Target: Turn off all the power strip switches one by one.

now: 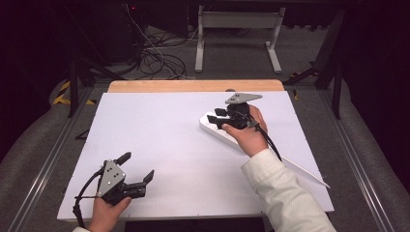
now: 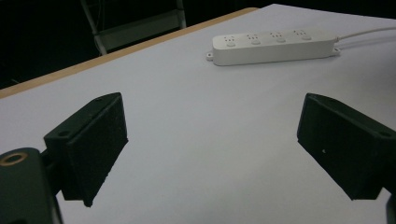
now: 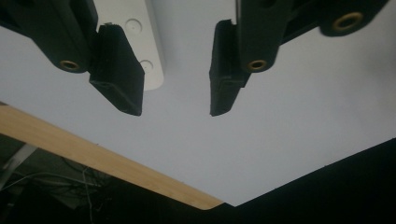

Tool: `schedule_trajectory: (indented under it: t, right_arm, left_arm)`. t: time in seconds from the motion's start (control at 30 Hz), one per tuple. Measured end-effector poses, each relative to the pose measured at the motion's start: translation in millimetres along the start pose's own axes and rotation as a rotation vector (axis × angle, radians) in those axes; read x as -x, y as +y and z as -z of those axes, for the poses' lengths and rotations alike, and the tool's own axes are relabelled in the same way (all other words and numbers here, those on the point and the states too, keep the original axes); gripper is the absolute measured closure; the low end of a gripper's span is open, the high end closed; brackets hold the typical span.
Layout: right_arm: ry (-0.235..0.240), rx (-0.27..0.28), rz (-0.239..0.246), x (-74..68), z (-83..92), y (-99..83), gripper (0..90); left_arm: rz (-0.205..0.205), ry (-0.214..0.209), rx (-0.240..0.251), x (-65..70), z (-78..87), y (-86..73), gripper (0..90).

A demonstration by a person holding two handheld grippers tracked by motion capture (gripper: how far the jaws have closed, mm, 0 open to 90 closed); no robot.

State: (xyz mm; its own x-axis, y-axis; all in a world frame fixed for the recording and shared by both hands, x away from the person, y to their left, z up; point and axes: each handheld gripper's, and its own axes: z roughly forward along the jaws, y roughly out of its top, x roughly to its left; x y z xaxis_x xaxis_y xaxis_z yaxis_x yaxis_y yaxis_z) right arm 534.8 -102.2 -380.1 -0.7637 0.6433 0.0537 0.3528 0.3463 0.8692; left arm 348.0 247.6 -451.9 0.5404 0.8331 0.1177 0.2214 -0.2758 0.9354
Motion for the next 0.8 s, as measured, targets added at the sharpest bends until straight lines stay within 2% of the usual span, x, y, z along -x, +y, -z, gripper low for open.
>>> schedule_trajectory:
  t: [0.03, 0.13, 0.27, 0.37, 0.57, 0.73, 0.8]
  right_arm:
    - [-0.007, 0.004, 0.005, -1.1, 3.8, -0.6, 56.4]
    - [0.009, 0.008, -0.002, -3.8, 15.2, -3.3, 55.6]
    - [-0.003, 0.040, 0.020, -6.5, 29.4, -8.9, 41.7]
    - [-0.007, 0.057, 0.004, -6.0, 41.0, -13.8, 33.7]
    - [-0.016, 0.083, -0.023, -0.4, 62.1, -27.7, 26.3]
    - [-0.032, 0.104, -0.012, 2.7, 76.2, -42.7, 21.1]
    - [-0.019, 0.116, -0.020, 3.0, 80.3, -50.0, 19.5]
  left_arm:
    - [0.001, -0.001, -0.002, 0.2, -0.2, 0.0, 9.3]
    - [-0.001, -0.001, -0.004, 0.2, -0.2, 0.0, 9.3]
    - [0.001, 0.001, -0.005, -0.1, -0.2, -0.2, 9.3]
    - [0.005, 0.000, -0.007, -0.6, -0.4, -0.3, 9.3]
    - [0.006, 0.001, -0.006, -0.9, -0.5, -0.3, 9.2]
    - [0.007, 0.005, -0.006, -1.3, -0.7, -0.4, 9.3]
    - [0.002, 0.006, -0.006, -2.0, -0.5, -0.3, 9.3]
